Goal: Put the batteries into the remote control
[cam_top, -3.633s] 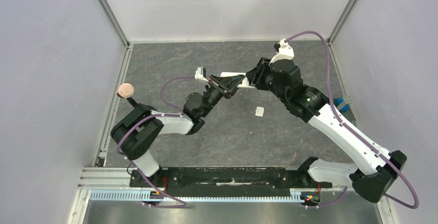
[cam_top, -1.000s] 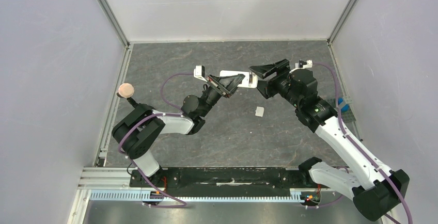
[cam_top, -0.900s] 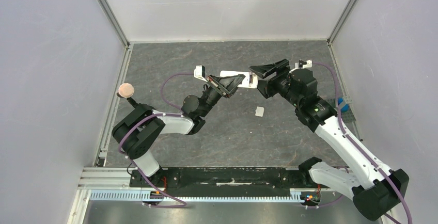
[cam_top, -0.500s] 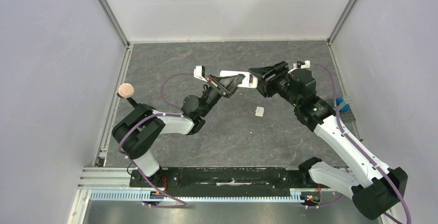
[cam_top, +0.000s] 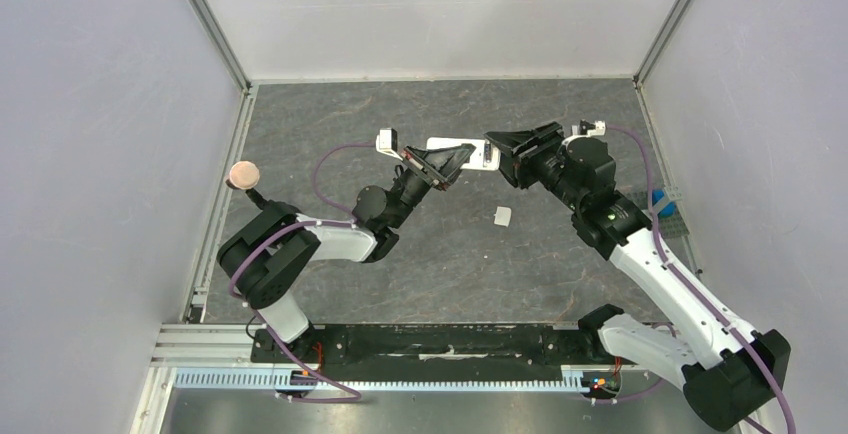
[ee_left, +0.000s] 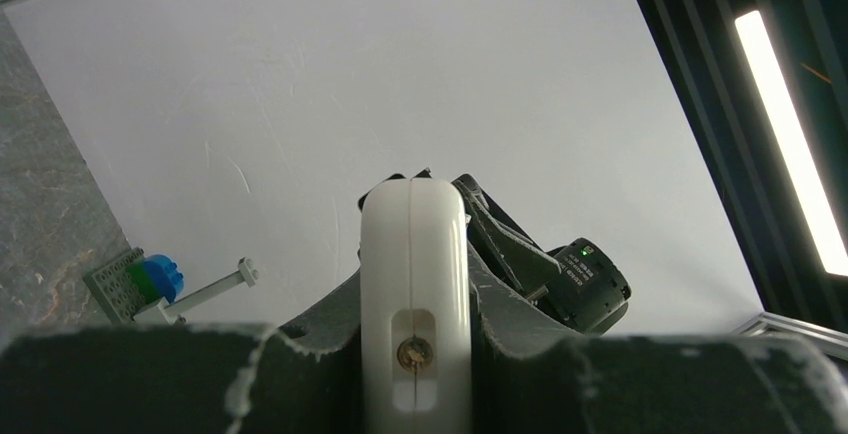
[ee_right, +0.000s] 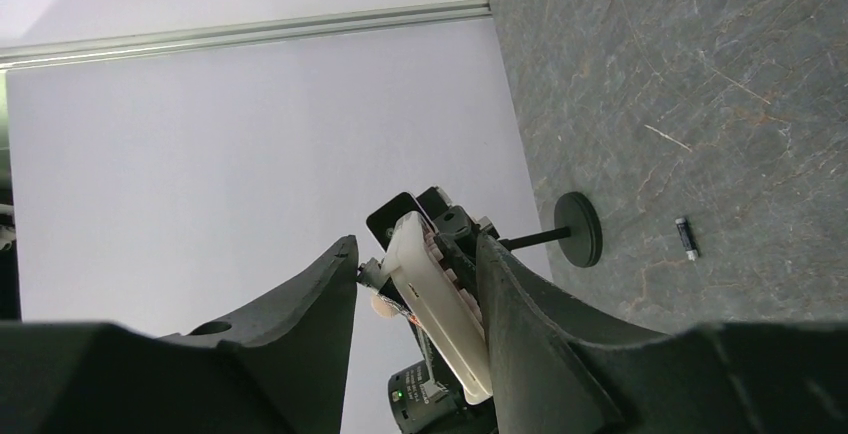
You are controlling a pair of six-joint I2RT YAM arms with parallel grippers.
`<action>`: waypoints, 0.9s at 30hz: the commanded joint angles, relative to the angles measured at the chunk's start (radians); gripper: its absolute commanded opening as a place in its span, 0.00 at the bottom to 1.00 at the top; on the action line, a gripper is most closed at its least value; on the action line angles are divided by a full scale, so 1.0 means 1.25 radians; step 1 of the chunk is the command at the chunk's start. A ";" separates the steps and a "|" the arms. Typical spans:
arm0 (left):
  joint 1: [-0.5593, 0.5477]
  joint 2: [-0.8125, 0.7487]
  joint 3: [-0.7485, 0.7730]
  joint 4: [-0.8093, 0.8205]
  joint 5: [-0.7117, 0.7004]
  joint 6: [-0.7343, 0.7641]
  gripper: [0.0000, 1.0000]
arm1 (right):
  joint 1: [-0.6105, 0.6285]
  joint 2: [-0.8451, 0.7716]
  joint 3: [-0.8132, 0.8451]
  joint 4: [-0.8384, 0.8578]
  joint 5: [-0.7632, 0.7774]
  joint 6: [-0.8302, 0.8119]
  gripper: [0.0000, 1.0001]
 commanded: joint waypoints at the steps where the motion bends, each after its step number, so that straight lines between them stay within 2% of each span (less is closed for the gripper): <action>1: -0.003 -0.021 0.032 0.057 -0.024 0.034 0.02 | -0.002 -0.018 -0.016 0.002 0.003 0.021 0.46; 8: -0.007 -0.017 0.035 0.057 -0.027 0.030 0.02 | -0.002 -0.009 -0.011 0.001 -0.002 0.013 0.51; 13: -0.007 -0.012 0.033 0.057 -0.034 0.022 0.02 | -0.001 -0.011 -0.002 0.005 0.003 -0.020 0.68; 17: -0.007 -0.010 0.024 0.058 -0.039 0.017 0.02 | -0.004 -0.017 0.017 0.008 0.017 -0.085 0.76; 23: -0.007 -0.017 0.006 0.057 -0.055 0.018 0.02 | -0.027 -0.041 0.028 -0.018 0.005 -0.203 0.77; 27: -0.007 -0.016 0.004 0.058 -0.055 0.016 0.02 | -0.038 -0.030 0.088 -0.070 -0.002 -0.319 0.72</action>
